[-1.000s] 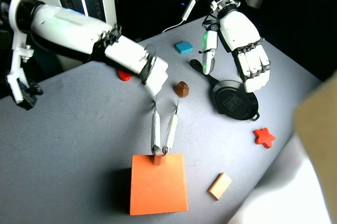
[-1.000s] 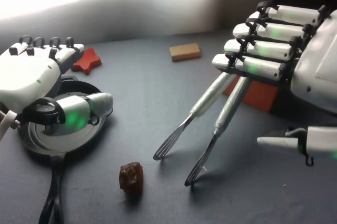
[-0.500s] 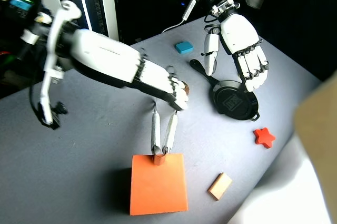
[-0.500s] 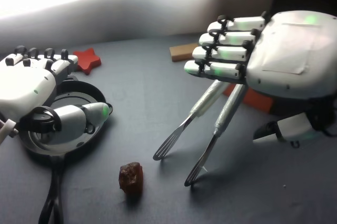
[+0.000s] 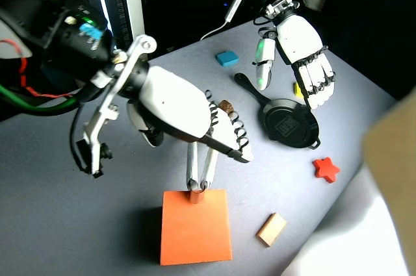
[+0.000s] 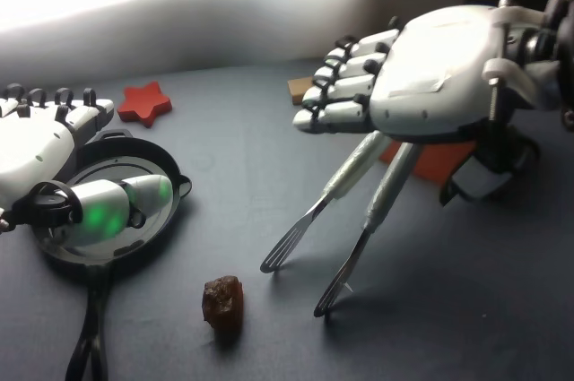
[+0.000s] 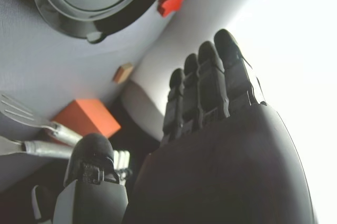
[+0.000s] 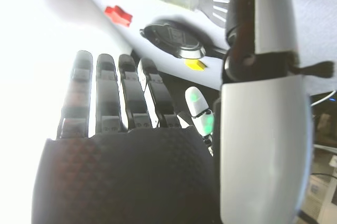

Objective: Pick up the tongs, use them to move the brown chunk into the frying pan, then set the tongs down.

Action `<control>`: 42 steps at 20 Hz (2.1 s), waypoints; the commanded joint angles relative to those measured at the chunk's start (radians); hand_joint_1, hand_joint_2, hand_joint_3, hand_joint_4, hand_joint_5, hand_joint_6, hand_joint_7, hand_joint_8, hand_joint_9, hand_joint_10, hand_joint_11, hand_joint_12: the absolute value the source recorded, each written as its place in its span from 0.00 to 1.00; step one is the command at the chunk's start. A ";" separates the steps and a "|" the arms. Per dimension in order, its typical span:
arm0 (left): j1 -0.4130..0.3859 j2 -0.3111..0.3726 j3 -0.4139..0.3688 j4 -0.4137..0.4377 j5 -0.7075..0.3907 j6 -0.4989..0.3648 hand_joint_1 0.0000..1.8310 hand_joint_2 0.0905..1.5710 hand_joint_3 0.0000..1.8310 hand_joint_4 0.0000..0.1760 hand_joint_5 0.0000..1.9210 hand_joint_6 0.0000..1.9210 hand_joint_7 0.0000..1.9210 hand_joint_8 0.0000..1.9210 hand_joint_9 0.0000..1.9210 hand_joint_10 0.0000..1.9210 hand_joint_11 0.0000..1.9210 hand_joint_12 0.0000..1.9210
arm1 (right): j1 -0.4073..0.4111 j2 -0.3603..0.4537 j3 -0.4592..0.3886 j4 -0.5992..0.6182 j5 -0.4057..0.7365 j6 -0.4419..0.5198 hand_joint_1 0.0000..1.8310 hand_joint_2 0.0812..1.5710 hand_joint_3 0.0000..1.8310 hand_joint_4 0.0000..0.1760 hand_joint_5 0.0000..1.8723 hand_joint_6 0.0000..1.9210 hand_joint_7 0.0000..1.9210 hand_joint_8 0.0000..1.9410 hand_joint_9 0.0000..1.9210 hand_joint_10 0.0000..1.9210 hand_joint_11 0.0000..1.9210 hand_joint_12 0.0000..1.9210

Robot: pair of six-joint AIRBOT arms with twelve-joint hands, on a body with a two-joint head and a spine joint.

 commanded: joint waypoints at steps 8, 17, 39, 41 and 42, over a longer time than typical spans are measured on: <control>0.002 0.008 0.012 0.049 -0.074 0.018 0.00 0.71 0.00 0.00 0.05 0.00 0.09 0.00 0.09 0.00 0.00 0.27 | 0.009 -0.119 0.113 -0.103 -0.028 0.055 0.61 0.49 0.00 0.00 0.00 0.00 0.00 0.00 0.00 0.00 0.00 0.00; -0.008 0.005 0.010 0.021 -0.040 0.032 0.00 0.71 0.00 0.00 0.05 0.00 0.08 0.00 0.08 0.00 0.00 0.26 | -0.024 -0.207 0.190 -0.152 -0.047 0.032 0.59 0.52 0.00 0.00 0.00 0.00 0.00 0.00 0.00 0.00 0.00 0.00; -0.037 -0.009 0.017 0.023 -0.043 0.065 0.00 0.73 0.00 0.00 0.05 0.01 0.07 0.00 0.07 0.00 0.00 0.24 | -0.116 -0.307 0.297 -0.231 -0.002 0.061 0.56 0.54 0.00 0.00 0.00 0.00 0.00 0.00 0.00 0.00 0.00 0.00; -0.045 -0.016 0.018 0.023 -0.043 0.072 0.00 0.72 0.00 0.00 0.05 0.00 0.07 0.00 0.07 0.00 0.00 0.25 | -0.120 -0.313 0.307 -0.231 -0.004 0.068 0.55 0.54 0.00 0.00 0.00 0.00 0.00 0.00 0.00 0.00 0.00 0.00; -0.048 -0.017 0.018 0.023 -0.043 0.075 0.00 0.72 0.00 0.00 0.05 0.00 0.07 0.00 0.07 0.00 0.00 0.25 | -0.121 -0.314 0.311 -0.231 -0.004 0.068 0.55 0.54 0.00 0.00 0.00 0.00 0.00 0.00 0.00 0.00 0.00 0.00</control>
